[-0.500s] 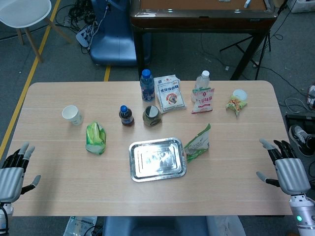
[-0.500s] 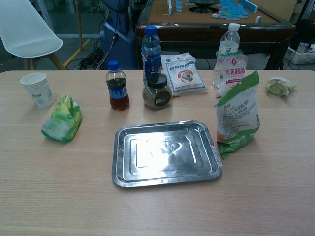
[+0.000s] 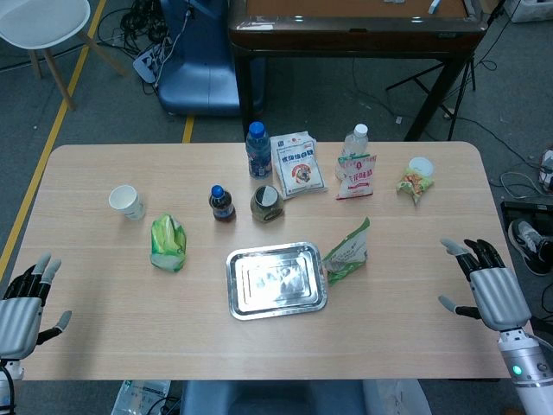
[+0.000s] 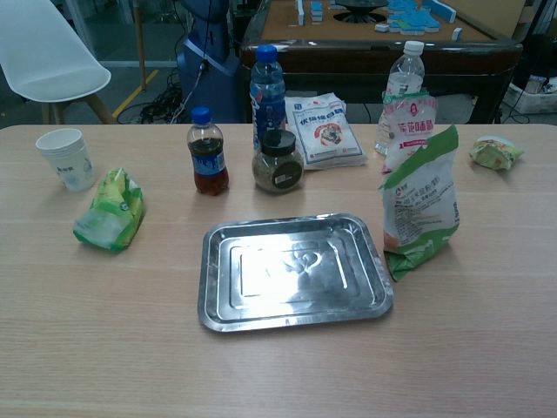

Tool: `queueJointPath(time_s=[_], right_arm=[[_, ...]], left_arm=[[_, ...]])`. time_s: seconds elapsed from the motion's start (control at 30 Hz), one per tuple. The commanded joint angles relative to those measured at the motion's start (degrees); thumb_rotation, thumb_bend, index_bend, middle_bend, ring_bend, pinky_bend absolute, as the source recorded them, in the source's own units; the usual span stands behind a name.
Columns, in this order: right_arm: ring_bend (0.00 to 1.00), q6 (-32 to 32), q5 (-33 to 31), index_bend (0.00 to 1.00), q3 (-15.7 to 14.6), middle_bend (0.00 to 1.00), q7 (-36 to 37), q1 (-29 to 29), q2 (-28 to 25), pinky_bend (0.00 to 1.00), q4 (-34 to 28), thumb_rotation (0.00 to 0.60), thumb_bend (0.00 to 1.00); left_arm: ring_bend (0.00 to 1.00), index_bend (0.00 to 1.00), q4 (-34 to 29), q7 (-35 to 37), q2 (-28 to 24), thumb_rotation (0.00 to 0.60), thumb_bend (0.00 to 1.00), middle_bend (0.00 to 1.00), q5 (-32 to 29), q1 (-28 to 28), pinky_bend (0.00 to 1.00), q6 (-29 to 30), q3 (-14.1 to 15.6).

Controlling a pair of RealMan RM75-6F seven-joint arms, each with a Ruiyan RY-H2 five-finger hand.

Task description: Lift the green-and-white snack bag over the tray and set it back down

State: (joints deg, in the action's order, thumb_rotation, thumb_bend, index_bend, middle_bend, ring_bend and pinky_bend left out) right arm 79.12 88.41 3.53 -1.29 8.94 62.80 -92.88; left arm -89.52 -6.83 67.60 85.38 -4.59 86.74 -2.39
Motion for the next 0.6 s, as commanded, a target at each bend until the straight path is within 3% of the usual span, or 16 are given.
queueJointPath(time_s=[0.03,0.6], right_arm=[[0.13,-4.30,-0.61,0.12,0.87,0.27,4.16,3.07,-0.04,0.09,1.31,0.600,0.14],[0.13,-20.61,-2.90,0.17,3.12,0.28,27.55,15.48,7.34,0.09,14.53,0.600,0.08]], left_arm=[[0.08,0.05,-0.12,-0.07,-0.04,0.600,0.26,0.00,-0.03,0.15,0.12,0.07,0.10],[0.08,0.05,-1.24,-0.88,-0.57,0.600,0.26,0.00,-0.37,0.64,0.12,-0.10,0.34]])
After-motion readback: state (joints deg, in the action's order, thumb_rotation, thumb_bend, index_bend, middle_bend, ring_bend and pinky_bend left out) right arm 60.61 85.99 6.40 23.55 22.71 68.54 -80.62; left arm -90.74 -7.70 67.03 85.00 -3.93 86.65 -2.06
